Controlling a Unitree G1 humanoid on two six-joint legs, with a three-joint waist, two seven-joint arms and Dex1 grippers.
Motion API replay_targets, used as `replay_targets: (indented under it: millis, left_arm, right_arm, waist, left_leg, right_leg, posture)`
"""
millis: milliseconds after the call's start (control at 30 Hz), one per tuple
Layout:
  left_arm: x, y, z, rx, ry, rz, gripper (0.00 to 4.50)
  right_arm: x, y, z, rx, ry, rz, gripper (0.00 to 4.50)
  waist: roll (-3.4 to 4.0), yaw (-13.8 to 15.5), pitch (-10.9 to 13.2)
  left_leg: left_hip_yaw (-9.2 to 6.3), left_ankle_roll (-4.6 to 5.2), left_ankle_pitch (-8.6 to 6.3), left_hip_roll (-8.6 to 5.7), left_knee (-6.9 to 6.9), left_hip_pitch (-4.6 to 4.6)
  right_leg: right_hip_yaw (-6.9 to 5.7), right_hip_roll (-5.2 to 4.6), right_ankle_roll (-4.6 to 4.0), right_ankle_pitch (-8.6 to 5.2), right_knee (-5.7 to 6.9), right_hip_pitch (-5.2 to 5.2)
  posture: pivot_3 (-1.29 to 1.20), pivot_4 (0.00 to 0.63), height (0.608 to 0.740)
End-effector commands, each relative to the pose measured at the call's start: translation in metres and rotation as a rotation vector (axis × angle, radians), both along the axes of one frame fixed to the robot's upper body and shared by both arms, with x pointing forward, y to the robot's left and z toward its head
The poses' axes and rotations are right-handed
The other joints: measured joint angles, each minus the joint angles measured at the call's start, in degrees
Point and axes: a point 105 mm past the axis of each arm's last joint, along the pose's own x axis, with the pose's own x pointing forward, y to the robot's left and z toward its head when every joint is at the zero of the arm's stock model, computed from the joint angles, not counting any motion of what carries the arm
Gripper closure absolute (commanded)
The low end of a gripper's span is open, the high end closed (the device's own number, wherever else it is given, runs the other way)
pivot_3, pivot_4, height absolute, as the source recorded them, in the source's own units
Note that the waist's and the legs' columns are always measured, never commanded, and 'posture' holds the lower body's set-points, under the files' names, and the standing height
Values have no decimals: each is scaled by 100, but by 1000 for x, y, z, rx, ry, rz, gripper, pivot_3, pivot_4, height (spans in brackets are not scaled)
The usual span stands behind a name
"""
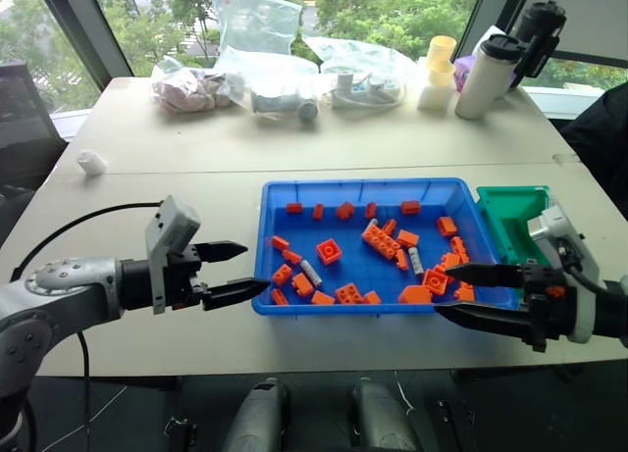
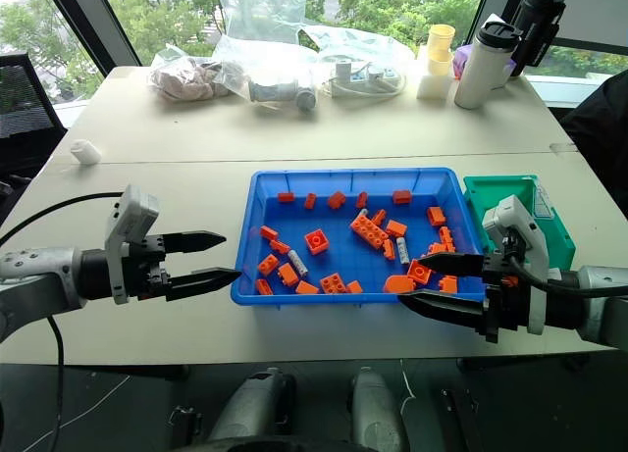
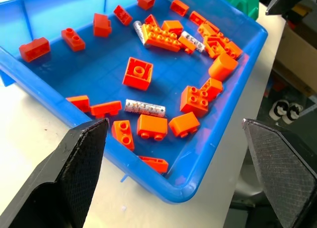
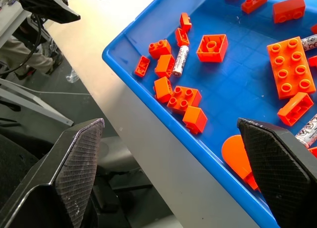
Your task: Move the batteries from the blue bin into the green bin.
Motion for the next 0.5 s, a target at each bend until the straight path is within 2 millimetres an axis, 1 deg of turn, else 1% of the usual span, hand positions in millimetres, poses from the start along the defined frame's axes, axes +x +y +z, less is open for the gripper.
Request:
replay_targets:
  millis: [33, 100, 200, 233, 300, 367, 433, 500]
  left_arm:
    - [6, 5, 8, 29, -58, 1, 0]
    - [10, 11, 10, 46, -72, 14, 0]
    - [21, 34, 19, 113, -113, 53, 0]
    - [22, 39, 23, 129, -122, 48, 0]
    - [21, 39, 28, 160, -126, -6, 0]
    - [16, 36, 30, 200, -125, -76, 0]
    - [14, 33, 31, 234, -124, -133, 0]
    - [14, 32, 31, 245, -123, -157, 0]
  right_arm:
    - [3, 0, 9, 14, -49, 1, 50]
    - [5, -1, 10, 12, -64, -5, 50]
    - [17, -2, 17, -5, -125, -34, 50]
    - [22, -2, 19, -22, -143, -40, 50]
    - [32, 2, 21, -47, -162, -35, 50]
    - [39, 12, 25, -47, -188, 10, 50]
    - [47, 27, 24, -62, -216, 81, 50]
    - [51, 33, 23, -75, -223, 109, 50]
  waist:
    - [0, -1, 0]
    - [-1, -1, 1]
    - [-1, -21, 1]
    - [-1, -28, 1]
    - [-1, -31, 1]
    - [-1, -27, 1]
    - [1, -28, 2]
    - [0, -26, 2]
  left_leg:
    - [1, 0, 0, 0, 0, 0]
    - [1, 0, 0, 0, 0, 0]
    - [2, 0, 0, 0, 0, 0]
    - [3, 0, 0, 0, -1, 2]
    - [6, 0, 0, 2, -1, 1]
    - [7, 0, 0, 3, -2, -3]
    - [9, 0, 0, 2, -2, -4]
    - [8, 0, 0, 3, -4, -7]
  right_leg:
    - [0, 0, 0, 0, 0, 0]
    - [-2, 0, 0, 0, 0, 0]
    - [-2, 1, 0, 0, 0, -2]
    - [-2, 2, 0, 0, 1, -2]
    - [-2, 3, -3, 1, 1, -7]
    - [-2, 2, -3, 0, 0, -11]
    - [-2, -1, -3, 0, -2, -12]
    - [-1, -6, -3, 1, -3, -16]
  posture:
    - [0, 150, 740]
    - [0, 150, 740]
    - [0, 150, 740]
    - [0, 150, 740]
    - [0, 150, 740]
    - [0, 150, 740]
    - [0, 150, 740]
    - [0, 150, 740]
